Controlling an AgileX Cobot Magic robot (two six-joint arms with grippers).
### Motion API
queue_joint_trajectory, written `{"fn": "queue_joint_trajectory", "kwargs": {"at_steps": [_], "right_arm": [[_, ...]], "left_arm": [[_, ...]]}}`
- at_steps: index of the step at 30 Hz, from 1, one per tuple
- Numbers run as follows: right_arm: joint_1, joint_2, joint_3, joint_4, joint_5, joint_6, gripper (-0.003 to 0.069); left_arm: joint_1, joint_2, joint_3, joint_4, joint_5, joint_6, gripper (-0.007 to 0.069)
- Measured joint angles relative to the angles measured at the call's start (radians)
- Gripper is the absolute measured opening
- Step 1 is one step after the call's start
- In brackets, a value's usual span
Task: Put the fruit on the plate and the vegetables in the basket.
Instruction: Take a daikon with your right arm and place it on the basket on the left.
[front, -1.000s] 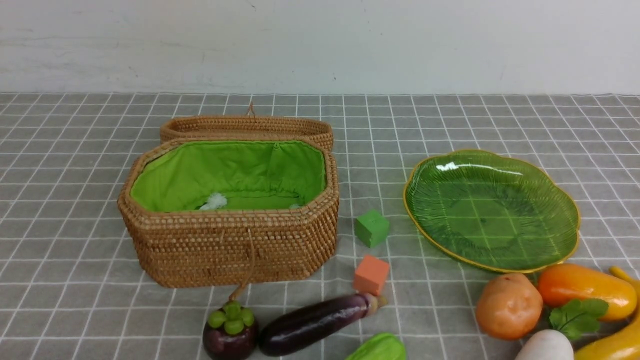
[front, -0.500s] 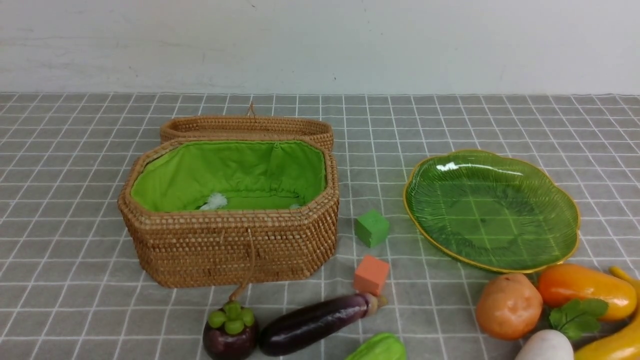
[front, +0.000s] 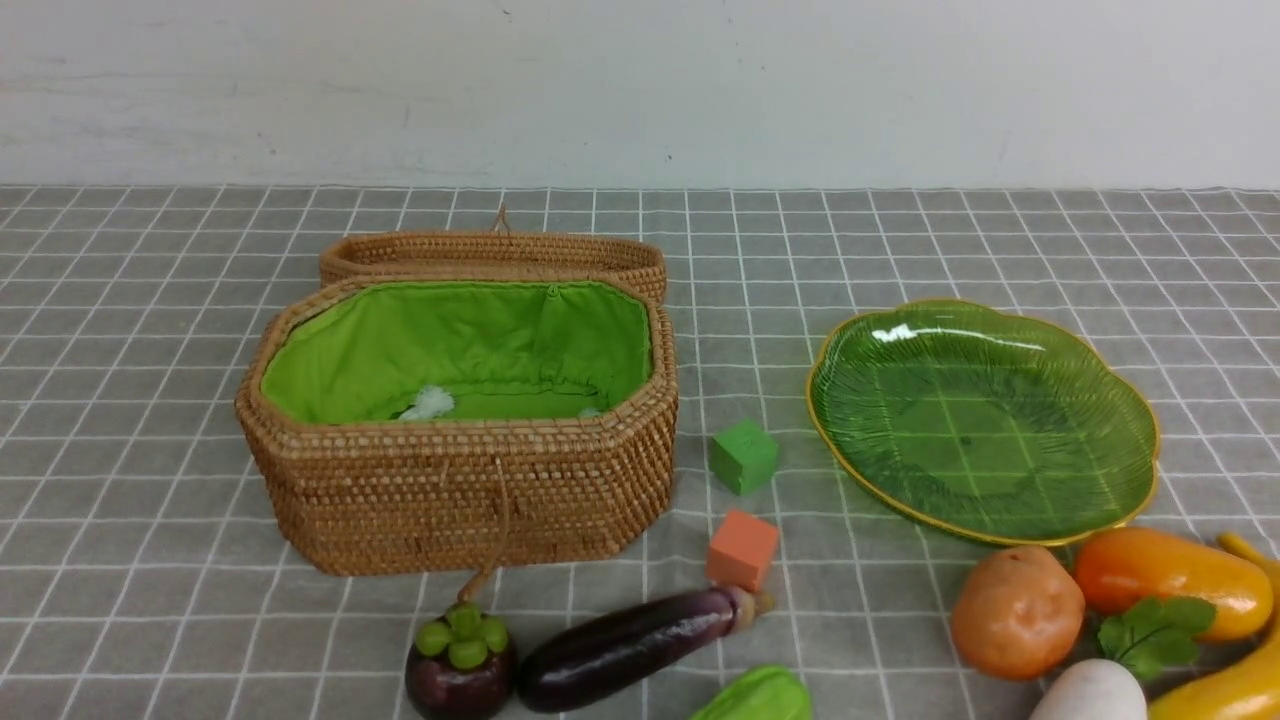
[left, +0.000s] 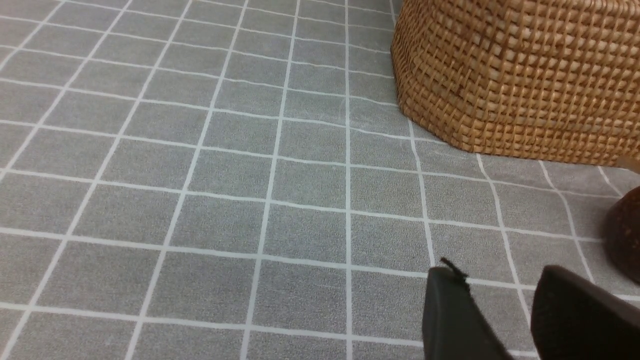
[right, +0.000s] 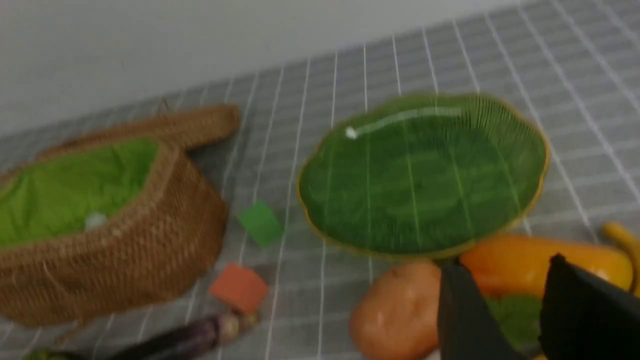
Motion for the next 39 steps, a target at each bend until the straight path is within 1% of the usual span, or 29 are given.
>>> {"fn": "queue_joint_trajectory", "kwargs": {"at_steps": [2, 4, 5, 6, 7, 8, 12, 14, 18, 19, 20, 21, 22, 23, 24, 25, 27, 28, 29, 34, 35, 39], "right_arm": [[0.000, 0.029, 0.017, 0.046, 0.070, -0.009, 0.0242], [0.000, 0.060, 0.034, 0.096, 0.160, -0.080, 0.0242], [0.000, 0.067, 0.037, 0.103, 0.178, -0.099, 0.0242], [0.000, 0.094, 0.046, 0.121, 0.249, -0.155, 0.0242], [0.000, 0.103, 0.047, 0.127, 0.268, -0.179, 0.0242], [0.007, 0.133, 0.051, 0.133, 0.329, -0.207, 0.0244], [0.069, 0.175, 0.056, 0.135, 0.360, -0.197, 0.0273], [0.114, 0.196, 0.056, 0.106, 0.375, -0.172, 0.0309], [0.214, 0.281, 0.056, -0.005, 0.394, -0.018, 0.0419], [0.218, 0.286, 0.056, -0.012, 0.390, -0.007, 0.0426], [0.231, 0.304, 0.055, -0.047, 0.379, 0.057, 0.0450], [0.246, 0.332, 0.051, -0.092, 0.341, 0.169, 0.0491], [0.248, 0.343, 0.050, -0.103, 0.325, 0.205, 0.0506], [0.250, 0.381, 0.045, -0.146, 0.226, 0.367, 0.0546], [0.251, 0.381, 0.045, -0.148, 0.215, 0.402, 0.0550], [0.251, 0.409, 0.045, -0.161, 0.137, 0.496, 0.0571], [0.253, 0.447, 0.045, -0.163, 0.044, 0.591, 0.0585], [0.255, 0.482, 0.043, -0.156, -0.020, 0.615, 0.0587], [0.256, 0.503, 0.043, -0.149, -0.046, 0.625, 0.0587], [0.258, 0.594, 0.042, -0.137, -0.094, 0.634, 0.0587], [0.258, 0.644, 0.042, -0.132, -0.126, 0.638, 0.0587], [0.260, 0.754, 0.039, -0.115, -0.170, 0.638, 0.0587]], "left_arm": [[0.000, 0.000, 0.000, 0.000, 0.000, 0.000, 0.0239], [0.000, 0.000, 0.000, 0.000, 0.000, 0.000, 0.0239], [0.000, 0.000, 0.000, 0.000, 0.000, 0.000, 0.0239], [0.000, 0.000, 0.000, 0.000, 0.000, 0.000, 0.0239], [0.000, 0.000, 0.000, 0.000, 0.000, 0.000, 0.0239], [0.000, 0.000, 0.000, 0.000, 0.000, 0.000, 0.0239], [0.000, 0.000, 0.000, 0.000, 0.000, 0.000, 0.0239], [0.000, 0.000, 0.000, 0.000, 0.000, 0.000, 0.0239], [0.000, 0.000, 0.000, 0.000, 0.000, 0.000, 0.0239], [0.000, 0.000, 0.000, 0.000, 0.000, 0.000, 0.0239], [0.000, 0.000, 0.000, 0.000, 0.000, 0.000, 0.0239], [0.000, 0.000, 0.000, 0.000, 0.000, 0.000, 0.0239], [0.000, 0.000, 0.000, 0.000, 0.000, 0.000, 0.0239], [0.000, 0.000, 0.000, 0.000, 0.000, 0.000, 0.0239], [0.000, 0.000, 0.000, 0.000, 0.000, 0.000, 0.0239], [0.000, 0.000, 0.000, 0.000, 0.000, 0.000, 0.0239], [0.000, 0.000, 0.000, 0.000, 0.000, 0.000, 0.0239], [0.000, 0.000, 0.000, 0.000, 0.000, 0.000, 0.0239], [0.000, 0.000, 0.000, 0.000, 0.000, 0.000, 0.0239], [0.000, 0.000, 0.000, 0.000, 0.000, 0.000, 0.0239], [0.000, 0.000, 0.000, 0.000, 0.000, 0.000, 0.0239], [0.000, 0.000, 0.000, 0.000, 0.000, 0.000, 0.0239]]}}
